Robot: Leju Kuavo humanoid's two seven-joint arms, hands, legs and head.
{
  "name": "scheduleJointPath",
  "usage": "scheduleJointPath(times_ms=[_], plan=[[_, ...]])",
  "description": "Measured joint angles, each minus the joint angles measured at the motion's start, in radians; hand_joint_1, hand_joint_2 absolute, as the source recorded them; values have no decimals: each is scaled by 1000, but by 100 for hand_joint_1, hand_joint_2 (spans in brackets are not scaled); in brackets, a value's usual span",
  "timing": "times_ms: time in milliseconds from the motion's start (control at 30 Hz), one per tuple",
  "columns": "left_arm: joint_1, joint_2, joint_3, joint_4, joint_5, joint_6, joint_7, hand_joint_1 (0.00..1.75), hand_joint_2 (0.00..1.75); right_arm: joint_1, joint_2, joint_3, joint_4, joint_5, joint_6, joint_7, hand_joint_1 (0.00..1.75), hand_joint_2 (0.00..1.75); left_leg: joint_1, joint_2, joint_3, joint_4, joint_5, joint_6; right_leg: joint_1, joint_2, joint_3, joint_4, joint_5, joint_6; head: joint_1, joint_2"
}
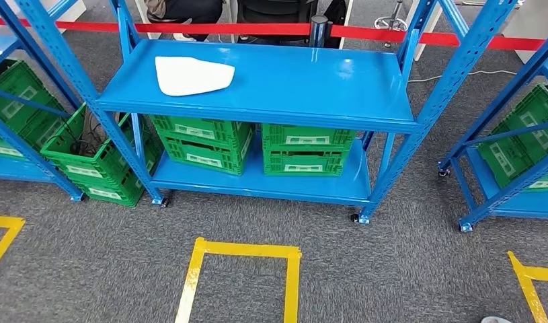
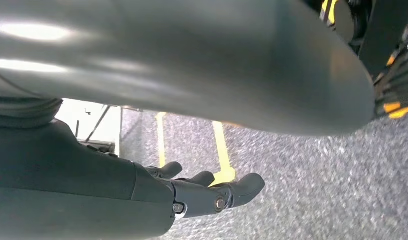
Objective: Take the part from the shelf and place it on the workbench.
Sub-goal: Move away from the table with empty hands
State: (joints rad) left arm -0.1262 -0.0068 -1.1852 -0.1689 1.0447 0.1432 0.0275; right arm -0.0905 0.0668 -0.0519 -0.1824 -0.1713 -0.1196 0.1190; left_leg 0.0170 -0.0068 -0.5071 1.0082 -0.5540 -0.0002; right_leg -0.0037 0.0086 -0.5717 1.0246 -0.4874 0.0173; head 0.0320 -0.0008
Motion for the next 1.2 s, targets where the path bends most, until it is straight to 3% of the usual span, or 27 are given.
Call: scheduleJointPath(times_ms=[67, 167, 200, 233, 267, 333, 367, 400, 500, 567, 600, 667, 700, 733, 767, 833, 867, 900, 967, 1067, 1167, 1200], plan=[[-2, 0, 0, 0, 2, 0, -3, 0, 0, 0, 1, 0, 0, 0, -2, 3, 0, 0, 0, 2, -11, 37, -22, -7, -4, -1, 16, -14, 0, -12, -6, 0], [-2, 0, 0, 0, 5, 0, -5, 0, 0, 0, 3, 0, 0, 0, -3, 5, 0, 0, 0, 2, -116, 215, -85, -11, -4, -3, 28, -20, -7, -24, -23, 0], [0, 0, 0, 0, 6, -1, -5, 0, 0, 0, 3, 0, 0, 0, -3, 5, 0, 0, 0, 2, -148, 257, -89, -12, -3, -2, 31, -20, -11, -26, -27, 0], [2, 0, 0, 0, 6, -1, -5, 0, 0, 1, 4, 0, 0, 0, -3, 5, 0, 0, 0, 3, -163, 264, -73, -11, -3, -1, 36, -19, -16, -26, -31, 0], [3, 0, 0, 0, 6, -2, -5, 0, 0, 1, 5, 0, 0, 0, -3, 4, 0, 0, 0, 3, -160, 236, -41, -10, -3, 0, 43, -19, -21, -25, -34, 0], [4, 0, 0, 1, 6, -2, -6, 0, 0, 3, 5, 0, 0, -1, -6, 2, 0, 0, 0, 4, -116, 117, 34, -6, -2, 2, 53, -17, -34, -18, -43, 0], [4, 1, 0, 1, 6, -3, -9, 0, 0, 3, 5, 0, 0, -2, -8, 2, 0, 0, -1, 4, -91, 67, 53, -4, 0, 2, 54, -14, -42, -12, -47, 0], [3, 1, 0, 1, 6, -5, -12, 0, 0, 3, 5, 0, 0, -4, -10, 1, 0, 0, -2, 4, -74, 36, 60, -1, 1, 2, 53, -13, -48, -6, -49, 0], [3, 2, 0, 1, 7, -8, -19, 0, 0, 1, 5, 0, 0, -8, -15, 0, 0, 0, -3, 2, -59, 22, 54, 11, 1, 2, 55, -13, -56, 10, -46, 0], [3, 2, 0, 2, 8, -8, -20, 0, 0, -1, 4, 0, 0, -9, -16, 0, 0, 0, 0, 2, -54, 16, 54, 20, -1, 1, 43, 22, -78, 20, -39, 0], [3, 2, 0, 2, 8, -9, -21, 0, 0, -2, 3, 0, 0, -9, -16, 0, 0, 0, 2, 2, -51, 14, 53, 25, -2, 0, 20, 68, -101, 25, -33, 0], [3, 2, 0, 2, 8, -10, -21, 0, 0, -1, 3, 0, 0, -10, -16, 0, 0, 0, 0, 3, -48, 14, 47, 31, -3, 0, -55, 201, -152, 31, -20, 0], [3, 2, 0, 2, 8, -10, -21, 0, 0, 0, 3, 0, 0, -10, -17, 0, 0, 0, -1, 2, -45, 14, 44, 33, -4, 0, -89, 251, -160, 32, -16, 0], [4, 2, 0, 2, 8, -10, -21, 0, 0, 1, 3, 0, 0, -10, -17, 0, 0, 0, -1, 2, -40, 14, 39, 34, -4, 0, -107, 266, -147, 31, -12, 0], [4, 2, 0, 2, 8, -10, -22, 0, 0, 2, 3, 0, 0, -11, -17, 1, 0, 0, -2, 0, -33, 14, 34, 34, -3, 0, -105, 239, -114, 28, -9, 0], [4, 2, 0, 3, 9, -10, -22, 0, 0, 4, 3, 0, 0, -12, -14, 1, 0, 0, -3, -2, -20, 13, 24, 31, 0, -1, -61, 112, -31, 17, -2, 0], [4, 1, 0, 3, 9, -10, -23, 0, 0, 3, 2, 0, 0, -12, -13, 1, 0, 0, -4, -3, -16, 13, 19, 27, 3, -1, -36, 56, -6, 11, 1, 0], [3, 1, 0, 3, 9, -10, -23, 0, 0, 1, 2, 0, 0, -12, -11, 2, 0, 0, -4, -2, -16, 12, 15, 23, 6, -1, -19, 21, 4, 5, 3, 0], [1, 0, 0, 3, 9, -10, -22, 0, 0, -1, 2, 0, 0, -13, -9, 3, 0, 0, -3, -2, -10, 8, 11, 12, 12, 0, -5, 4, 3, -6, 3, 0], [-1, -2, 0, 3, 8, -10, -22, 0, 0, -1, 1, 0, 0, -13, -9, 4, 0, 0, -3, 1, -16, 43, -14, -1, 5, -2, 20, -25, 9, -22, -3, 0], [-1, -1, 0, 3, 8, -10, -21, 0, 0, -1, 2, 0, 0, -13, -8, 4, 0, 0, -1, 3, -121, 223, -78, -7, 2, -3, 33, -36, 6, -31, -20, 0], [0, -1, 0, 3, 8, -10, -21, 0, 0, -1, 2, 0, 0, -13, -8, 5, 0, 0, 0, 3, -153, 267, -81, -9, 2, -3, 35, -35, 3, -32, -24, 0]])
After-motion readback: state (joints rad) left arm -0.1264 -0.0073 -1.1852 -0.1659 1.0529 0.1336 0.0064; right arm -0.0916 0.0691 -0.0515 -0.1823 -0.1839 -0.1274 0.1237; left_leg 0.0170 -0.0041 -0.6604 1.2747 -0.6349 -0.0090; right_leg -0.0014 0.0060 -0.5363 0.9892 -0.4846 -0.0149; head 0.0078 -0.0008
